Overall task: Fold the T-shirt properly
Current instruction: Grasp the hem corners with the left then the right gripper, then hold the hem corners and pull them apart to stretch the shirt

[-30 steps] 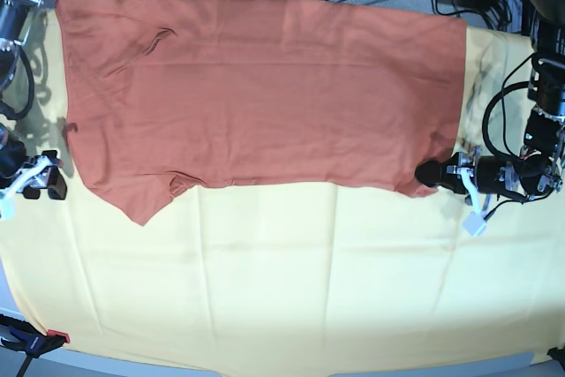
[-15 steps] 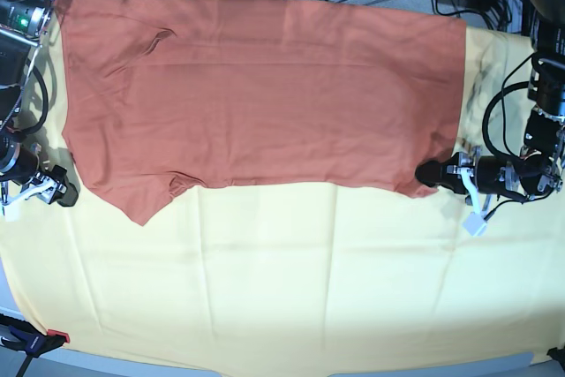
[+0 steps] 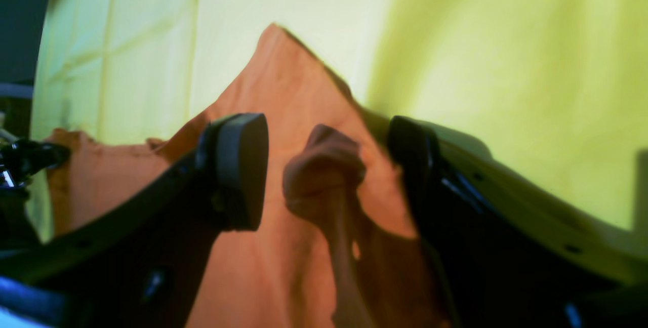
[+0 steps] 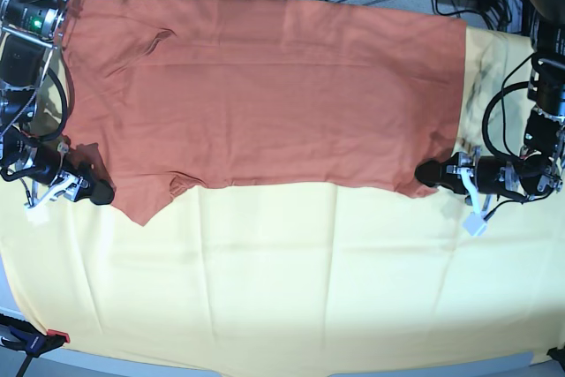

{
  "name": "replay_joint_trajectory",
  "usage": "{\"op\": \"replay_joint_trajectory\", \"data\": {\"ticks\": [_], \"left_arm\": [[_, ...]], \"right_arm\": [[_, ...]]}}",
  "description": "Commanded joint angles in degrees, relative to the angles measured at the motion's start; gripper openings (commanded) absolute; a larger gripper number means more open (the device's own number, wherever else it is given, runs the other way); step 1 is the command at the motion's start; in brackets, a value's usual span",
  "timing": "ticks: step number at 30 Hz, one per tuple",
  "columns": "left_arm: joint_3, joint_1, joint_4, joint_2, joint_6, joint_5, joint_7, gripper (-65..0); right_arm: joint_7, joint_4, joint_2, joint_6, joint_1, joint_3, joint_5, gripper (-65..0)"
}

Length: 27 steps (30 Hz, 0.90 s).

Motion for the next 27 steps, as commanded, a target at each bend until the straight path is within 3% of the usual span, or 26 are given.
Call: {"op": "replay_joint_trajectory", "data": {"ticks": [1,3,6,8,11,19,27], "left_arm": [[-0.42,-1.75,0.52,-0.92,-0.49,-1.22,-0.46,-65.0],[-0.42,-1.75,0.52,-0.92,-0.49,-1.20,-0.46,-65.0],[-0.42,-1.77,0.52,-0.92,-0.49,-1.20,-0.50,-65.0],[-0.44,-1.79,0.52,-0.94,-0.49,-1.20,-0.52,-65.0],[-0.44,-2.29,0.52,-0.94,-0.49,-1.16,-0.66,-65.0],[-0.44,-7.04,0.52,-0.92,-0.49,-0.90,-1.60,-65.0],[-0.44,-10.10,0.52,-0.90,-0.49,11.72,-14.69,-65.0]], "right_arm": [[-1.88,0.28,0.94,-0.34,0.48,0.00,-1.20,-29.6],[-0.46,0.28,1.16,-0.34,0.50,0.00,-1.20,-37.6],[3.04,0.28,1.22,-0.34,0.50,0.00,-1.42,-56.5],[5.25,0.28,1.20,-0.34,0.50,0.00,-1.42,-64.4],[7.80,0.28,1.20,-0.34,1.01,0.00,-1.44,-65.0],[7.87,0.28,1.20,-0.34,6.23,0.00,-2.84,-65.0],[14.38,0.28,1.20,-0.34,9.92,0.00,-11.96,-65.0]]}}
